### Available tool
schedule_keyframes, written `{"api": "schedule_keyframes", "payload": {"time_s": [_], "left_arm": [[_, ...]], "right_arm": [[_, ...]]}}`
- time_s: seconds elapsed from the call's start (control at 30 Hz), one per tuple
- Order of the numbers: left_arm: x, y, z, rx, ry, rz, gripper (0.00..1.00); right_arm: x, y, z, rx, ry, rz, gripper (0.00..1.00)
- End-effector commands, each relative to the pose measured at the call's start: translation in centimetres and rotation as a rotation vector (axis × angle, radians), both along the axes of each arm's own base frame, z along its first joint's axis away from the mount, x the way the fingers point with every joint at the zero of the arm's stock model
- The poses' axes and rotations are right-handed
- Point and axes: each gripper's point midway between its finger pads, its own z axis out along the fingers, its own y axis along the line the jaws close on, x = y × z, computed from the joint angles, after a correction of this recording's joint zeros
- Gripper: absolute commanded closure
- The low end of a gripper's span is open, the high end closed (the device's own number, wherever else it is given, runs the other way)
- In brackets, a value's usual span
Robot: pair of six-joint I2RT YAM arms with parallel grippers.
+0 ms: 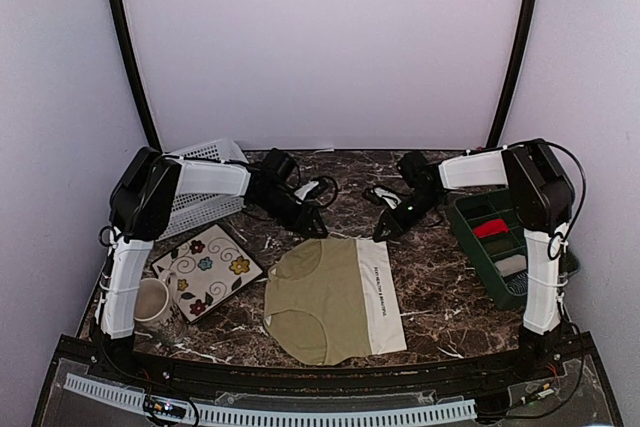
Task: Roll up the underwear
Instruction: Pick up the underwear from the center of the board, then fold the underwear at the center of the board.
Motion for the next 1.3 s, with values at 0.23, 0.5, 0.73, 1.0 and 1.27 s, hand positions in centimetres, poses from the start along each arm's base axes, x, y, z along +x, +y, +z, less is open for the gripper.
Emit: {"api": "schedule_keyframes", "payload": {"time_s": [0.23, 0.5, 0.73, 1.0, 1.27], "left_arm": [[0.7, -0.5, 0.7, -0.031, -0.019, -0.012, 0.89], [3.7, -1.5, 4.3, -0.091, -0.137, 0.002, 1.0], [4.0, -1.5, 6.5, -0.096, -0.19, -0.034, 1.0], [1.7, -0.8, 8.6, -0.122, -0.212, -0.057, 1.0], [-4.3, -1.2, 7.8, -0.122, -0.167, -0.121, 1.0]], "right_arm": [[-0.7, -2.1, -1.1, -0.118, 0.073, -0.065, 1.0], [2.6, -3.0, 2.4, -0.099, -0.032, -0.162, 1.0], [3.8, -2.8, 5.7, -0.069, -0.106, -0.179, 1.0], [0.3, -2.3, 7.0, -0.04, -0.101, -0.159, 1.0], [-5.1, -1.7, 5.4, -0.064, -0.057, -0.136, 1.0]]}}
